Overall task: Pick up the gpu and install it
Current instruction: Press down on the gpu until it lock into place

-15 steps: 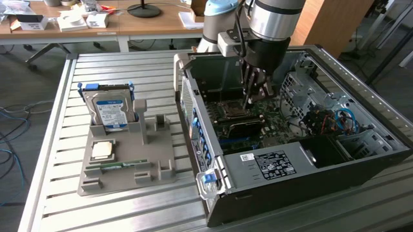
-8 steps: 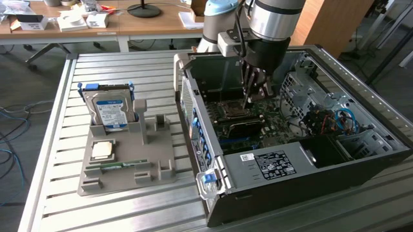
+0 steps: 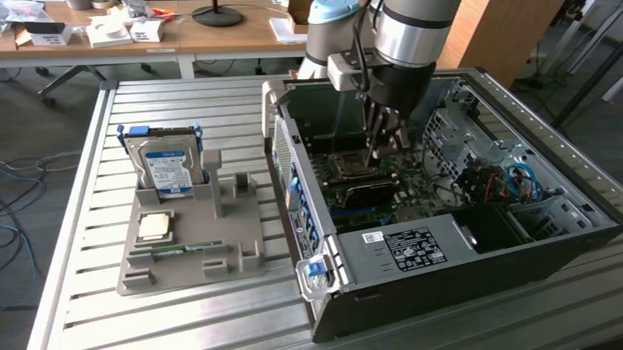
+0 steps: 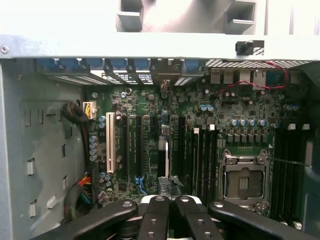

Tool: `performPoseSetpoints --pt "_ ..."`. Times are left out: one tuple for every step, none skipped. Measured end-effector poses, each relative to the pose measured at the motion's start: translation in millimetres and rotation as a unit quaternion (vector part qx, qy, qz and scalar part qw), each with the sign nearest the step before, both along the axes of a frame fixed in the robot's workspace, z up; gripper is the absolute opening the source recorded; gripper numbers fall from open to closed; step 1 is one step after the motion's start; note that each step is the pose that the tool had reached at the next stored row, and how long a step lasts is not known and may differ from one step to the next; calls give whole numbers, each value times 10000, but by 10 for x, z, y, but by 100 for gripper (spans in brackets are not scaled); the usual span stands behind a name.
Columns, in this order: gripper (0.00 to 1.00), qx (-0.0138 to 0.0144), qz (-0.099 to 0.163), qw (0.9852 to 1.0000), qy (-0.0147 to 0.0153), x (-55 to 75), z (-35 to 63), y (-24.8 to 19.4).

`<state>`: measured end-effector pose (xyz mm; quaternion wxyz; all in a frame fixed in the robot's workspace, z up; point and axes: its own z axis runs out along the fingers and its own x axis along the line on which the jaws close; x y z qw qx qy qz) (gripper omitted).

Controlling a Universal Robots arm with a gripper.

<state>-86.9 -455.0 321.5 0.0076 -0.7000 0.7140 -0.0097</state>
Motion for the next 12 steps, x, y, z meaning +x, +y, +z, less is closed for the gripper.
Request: performPoseSetpoints --pt "11 0 0 10000 0 0 -18 0" --pt "11 0 0 10000 0 0 -36 0" --pt "11 0 0 10000 0 0 -54 0" --pt "11 0 0 10000 0 0 -72 0" --pt "11 -1 0 10000 0 0 -89 0" --pt "11 -1 0 10000 1 0 -107 0" --pt "11 0 0 10000 1 0 -127 0" --pt "11 1 0 10000 0 0 -144 0" --pt "11 2 0 10000 0 0 -154 0" --pt "11 3 0 10000 0 0 -158 0" --pt "11 5 0 10000 0 0 -165 0" --pt "11 4 0 10000 0 0 -174 0"
